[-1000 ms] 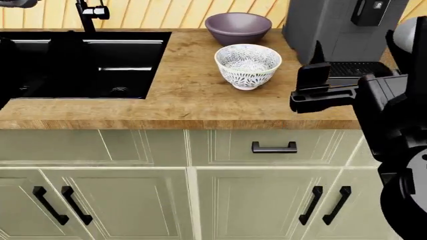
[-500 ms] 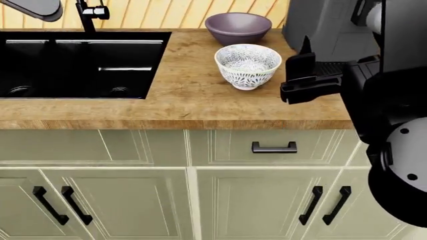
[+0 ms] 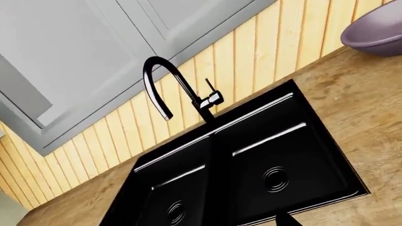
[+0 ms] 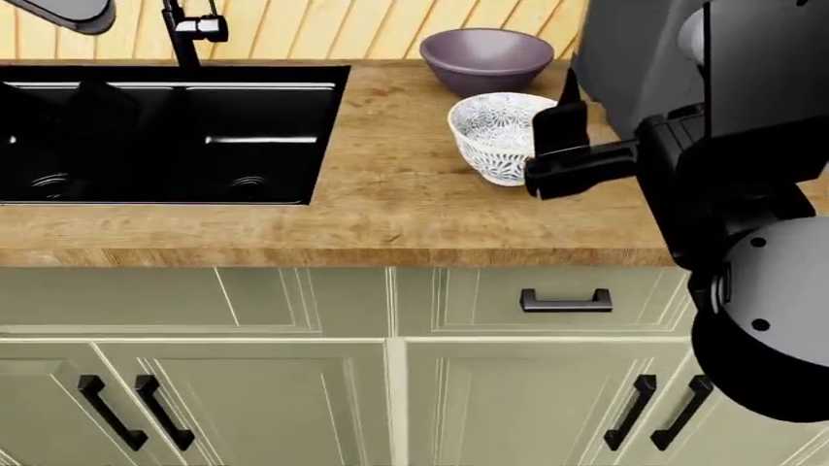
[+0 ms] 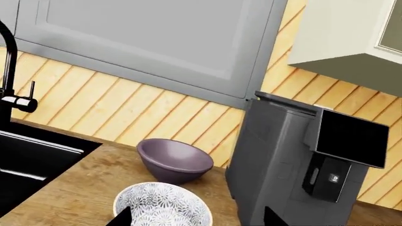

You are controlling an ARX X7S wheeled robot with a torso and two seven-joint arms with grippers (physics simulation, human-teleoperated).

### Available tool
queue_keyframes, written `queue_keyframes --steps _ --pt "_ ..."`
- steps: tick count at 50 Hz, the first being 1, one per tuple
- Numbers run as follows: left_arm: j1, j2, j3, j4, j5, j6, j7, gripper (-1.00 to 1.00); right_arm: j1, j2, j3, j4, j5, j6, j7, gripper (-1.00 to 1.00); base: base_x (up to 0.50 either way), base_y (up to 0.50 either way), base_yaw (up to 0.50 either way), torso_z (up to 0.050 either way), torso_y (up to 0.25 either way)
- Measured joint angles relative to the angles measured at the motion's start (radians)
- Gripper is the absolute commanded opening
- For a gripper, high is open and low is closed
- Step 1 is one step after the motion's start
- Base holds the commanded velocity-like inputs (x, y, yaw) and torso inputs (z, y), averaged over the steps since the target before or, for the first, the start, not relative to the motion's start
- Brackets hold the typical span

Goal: Stack the bowls in the sink.

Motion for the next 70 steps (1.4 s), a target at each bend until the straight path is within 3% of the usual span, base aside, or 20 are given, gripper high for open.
queue_keyframes --steps 32,49,70 --pt "-0.031 -0.019 0.033 -0.009 -0.051 0.097 -0.015 1.0 -0.016 0.0 0.027 0.019 0.002 -0.055 0.0 1.0 0.46 -0.02 0.0 0.0 0.0" --pt "-0.04 -0.025 0.046 -0.005 -0.057 0.108 -0.011 1.0 -0.013 0.001 0.02 0.027 0.01 -0.06 0.01 1.0 0.5 -0.26 0.0 0.0 0.001" --pt "-0.053 -0.03 0.064 0.0 -0.063 0.118 -0.009 1.0 0.001 -0.003 -0.011 0.028 -0.002 -0.049 -0.001 1.0 0.5 0.18 0.0 0.0 0.001"
